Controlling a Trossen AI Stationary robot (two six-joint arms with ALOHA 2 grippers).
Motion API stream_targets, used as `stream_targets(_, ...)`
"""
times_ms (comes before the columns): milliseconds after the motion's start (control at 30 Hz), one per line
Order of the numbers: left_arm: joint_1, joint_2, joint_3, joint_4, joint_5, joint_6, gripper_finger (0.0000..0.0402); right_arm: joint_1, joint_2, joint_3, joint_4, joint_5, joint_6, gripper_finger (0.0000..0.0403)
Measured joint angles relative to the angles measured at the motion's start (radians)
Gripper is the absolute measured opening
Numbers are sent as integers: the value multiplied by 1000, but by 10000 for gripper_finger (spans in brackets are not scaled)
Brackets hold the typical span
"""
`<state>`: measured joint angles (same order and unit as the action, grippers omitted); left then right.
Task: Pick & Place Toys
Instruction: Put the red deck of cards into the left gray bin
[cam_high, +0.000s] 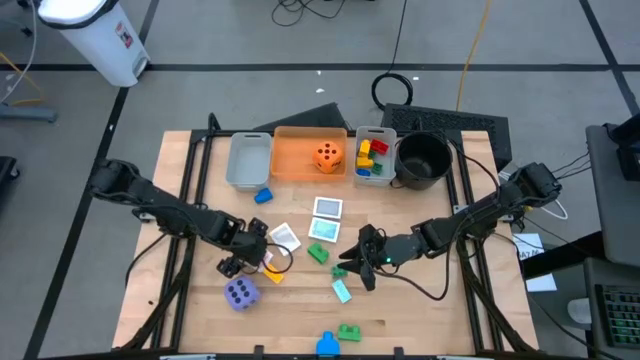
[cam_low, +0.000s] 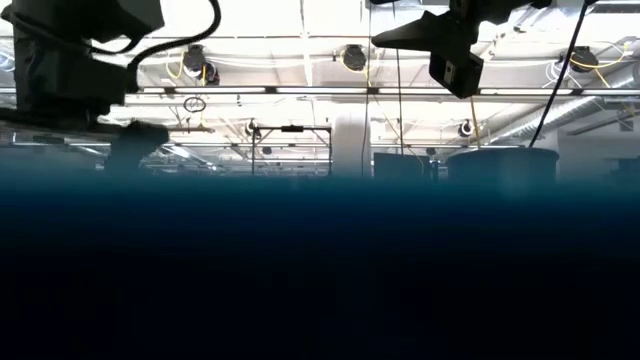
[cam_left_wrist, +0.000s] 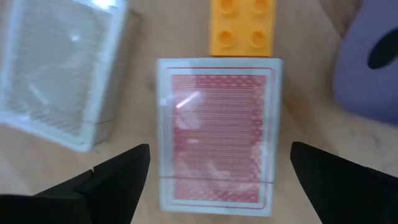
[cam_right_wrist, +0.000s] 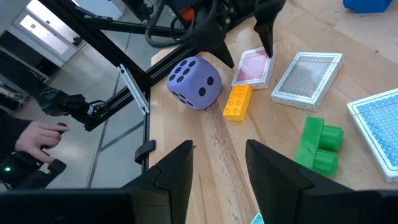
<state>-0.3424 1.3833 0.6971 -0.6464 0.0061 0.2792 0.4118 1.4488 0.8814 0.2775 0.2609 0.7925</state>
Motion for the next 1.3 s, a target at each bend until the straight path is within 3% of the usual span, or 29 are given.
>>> stream_targets(233,0,36,1,8,15,10,393,0,0,0,-1,-1,0,141)
stream_targets(633,3,39,-1,70,-67,6,393,0,0,0,-23,-1,0,141)
stream_targets(933,5,39,-1,69,-52,10,393,0,0,0,-22,-1,0,141)
stream_targets(1300,92,102,-1,118,-10,6,393,0,0,-1,-22,-1,39,141)
